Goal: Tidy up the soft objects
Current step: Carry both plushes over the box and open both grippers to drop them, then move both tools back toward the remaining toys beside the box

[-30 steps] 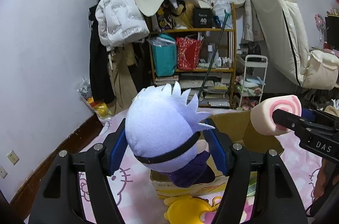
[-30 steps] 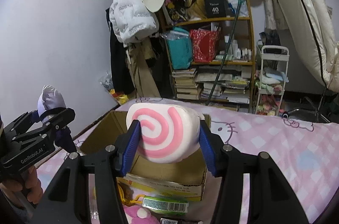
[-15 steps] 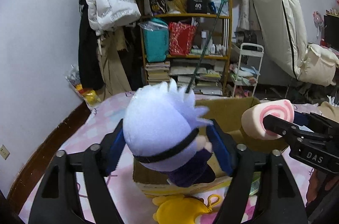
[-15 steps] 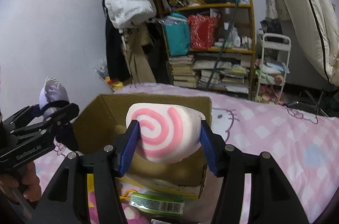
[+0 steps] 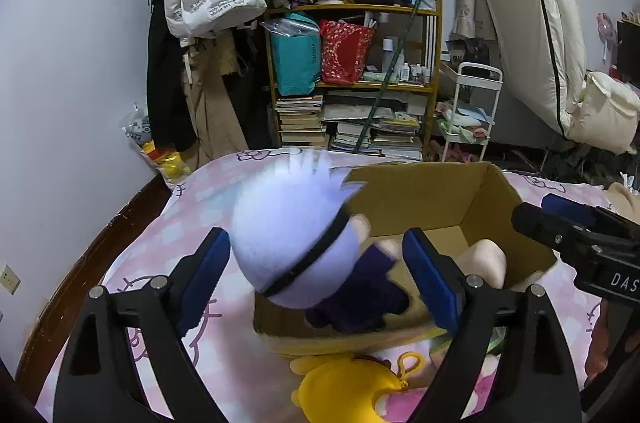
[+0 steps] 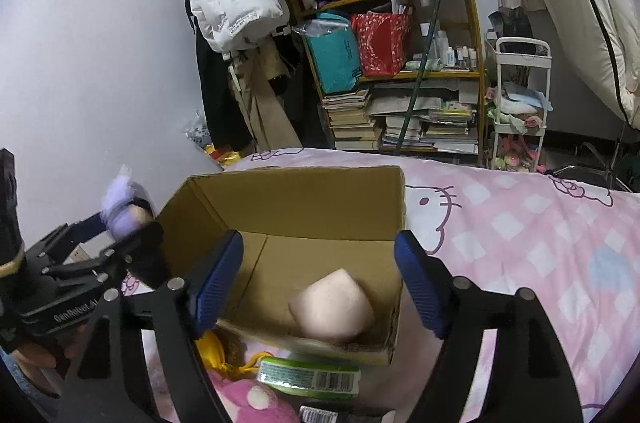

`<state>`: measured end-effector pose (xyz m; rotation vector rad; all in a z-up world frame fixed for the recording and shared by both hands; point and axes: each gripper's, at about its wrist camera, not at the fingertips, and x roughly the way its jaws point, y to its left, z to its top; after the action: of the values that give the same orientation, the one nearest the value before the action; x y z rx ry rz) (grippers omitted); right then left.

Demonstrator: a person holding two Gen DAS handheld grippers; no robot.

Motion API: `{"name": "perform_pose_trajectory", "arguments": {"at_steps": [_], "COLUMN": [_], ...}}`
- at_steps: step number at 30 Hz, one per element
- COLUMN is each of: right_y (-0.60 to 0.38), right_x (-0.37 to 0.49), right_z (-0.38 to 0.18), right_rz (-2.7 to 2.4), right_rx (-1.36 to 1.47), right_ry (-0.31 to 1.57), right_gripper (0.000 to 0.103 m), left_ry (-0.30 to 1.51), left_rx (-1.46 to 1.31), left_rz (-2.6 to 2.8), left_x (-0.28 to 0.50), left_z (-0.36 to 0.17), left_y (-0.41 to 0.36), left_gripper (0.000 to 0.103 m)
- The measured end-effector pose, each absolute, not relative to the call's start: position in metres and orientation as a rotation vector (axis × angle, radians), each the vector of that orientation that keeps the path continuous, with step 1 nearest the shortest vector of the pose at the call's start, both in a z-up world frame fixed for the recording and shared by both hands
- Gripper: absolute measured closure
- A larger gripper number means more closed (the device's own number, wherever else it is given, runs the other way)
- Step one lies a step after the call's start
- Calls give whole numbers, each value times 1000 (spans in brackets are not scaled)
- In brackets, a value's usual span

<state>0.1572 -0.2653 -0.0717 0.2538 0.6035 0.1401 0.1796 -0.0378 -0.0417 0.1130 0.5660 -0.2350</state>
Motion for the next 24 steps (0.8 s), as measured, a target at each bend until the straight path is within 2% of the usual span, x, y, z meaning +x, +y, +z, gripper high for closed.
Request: {"name": "perform_pose_trajectory", "arguments": {"at_steps": [4,20,24], "right_y": [-263,-251,-248], "right_x": [152,112,100], "right_z": [-71,-59,-53], "right_rz": [134,123,122], "right_rx": [244,232,237], "right_ry": [610,619,605], "right_gripper": [13,8,1], "left_ry": [535,641,666], "left_rx": [136,133,133], "left_rz": [-218,-169,-142], "left_x": [171,134,121], "left_z": [-37,-26,-23], "left_y": [-41,-19,-8], "left_gripper": [5,5,5]}}
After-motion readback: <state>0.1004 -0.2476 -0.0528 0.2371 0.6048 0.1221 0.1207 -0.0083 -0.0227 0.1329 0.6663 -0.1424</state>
